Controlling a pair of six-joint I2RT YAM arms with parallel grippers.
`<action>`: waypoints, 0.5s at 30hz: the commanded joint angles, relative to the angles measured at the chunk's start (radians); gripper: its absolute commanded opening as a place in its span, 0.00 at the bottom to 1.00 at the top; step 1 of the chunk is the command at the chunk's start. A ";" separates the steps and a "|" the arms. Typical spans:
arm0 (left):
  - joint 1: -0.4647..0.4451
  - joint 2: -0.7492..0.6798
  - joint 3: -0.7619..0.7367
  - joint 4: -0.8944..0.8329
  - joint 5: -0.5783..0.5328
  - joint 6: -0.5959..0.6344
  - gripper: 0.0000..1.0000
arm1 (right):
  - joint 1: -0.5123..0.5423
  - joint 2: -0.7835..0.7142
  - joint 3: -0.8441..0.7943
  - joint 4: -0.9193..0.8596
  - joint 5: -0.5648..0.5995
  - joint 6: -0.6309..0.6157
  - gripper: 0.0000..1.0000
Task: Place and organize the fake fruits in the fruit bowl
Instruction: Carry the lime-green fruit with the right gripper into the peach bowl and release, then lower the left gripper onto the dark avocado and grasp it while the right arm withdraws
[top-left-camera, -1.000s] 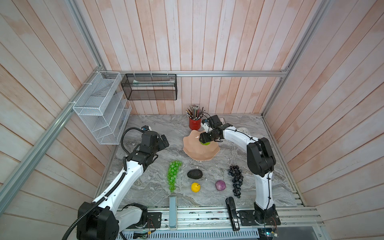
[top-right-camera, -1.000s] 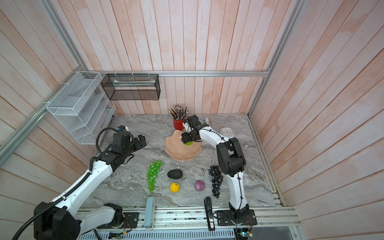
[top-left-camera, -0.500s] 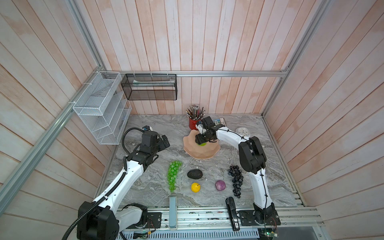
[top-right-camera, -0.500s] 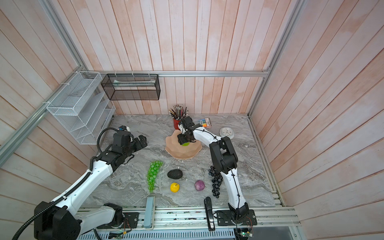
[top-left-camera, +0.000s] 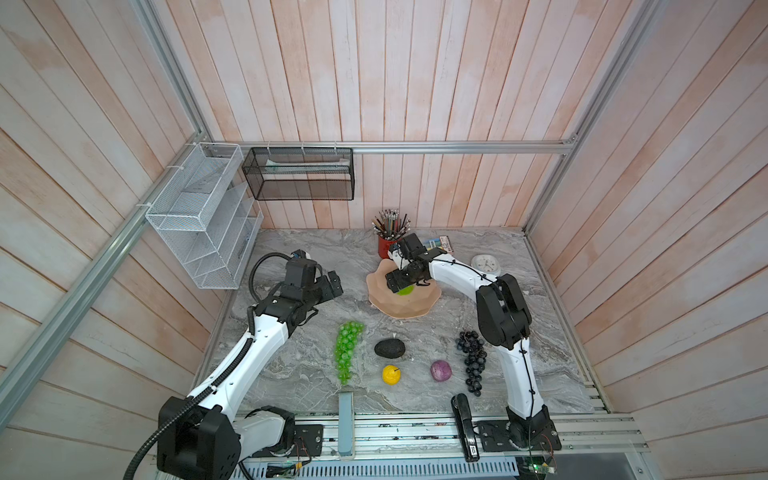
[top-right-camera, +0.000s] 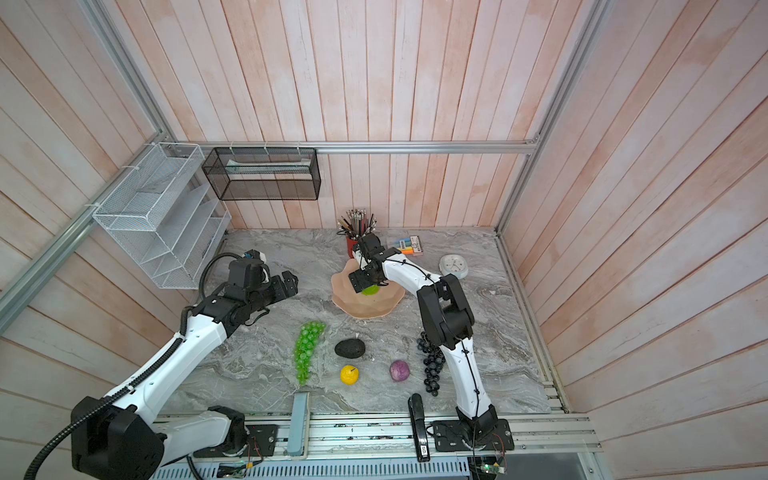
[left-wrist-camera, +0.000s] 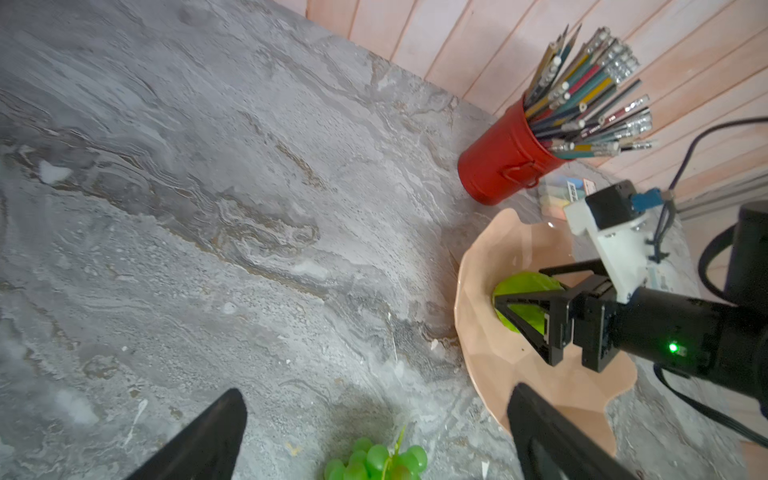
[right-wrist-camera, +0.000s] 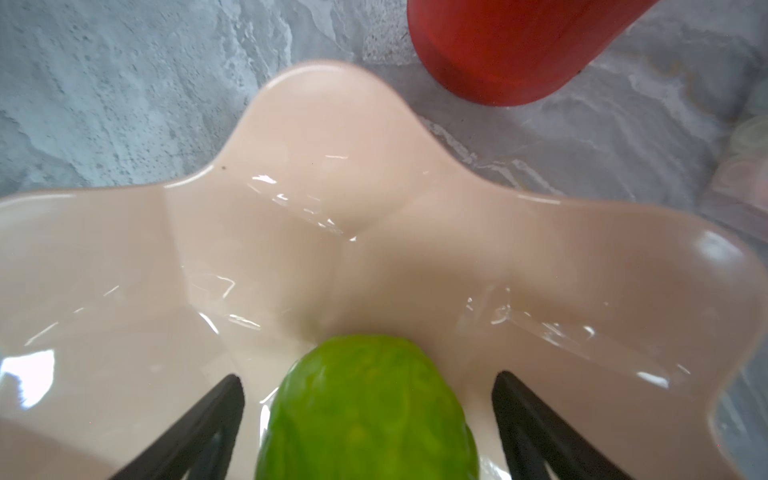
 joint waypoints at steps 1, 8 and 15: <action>-0.012 0.041 0.028 -0.065 0.128 0.038 1.00 | 0.004 -0.116 -0.013 -0.024 0.037 -0.019 0.96; -0.154 0.158 0.087 -0.141 0.205 0.138 0.97 | 0.003 -0.282 -0.139 0.008 0.022 -0.020 0.95; -0.372 0.299 0.177 -0.198 0.165 0.256 0.94 | -0.043 -0.559 -0.438 0.103 -0.029 0.062 0.91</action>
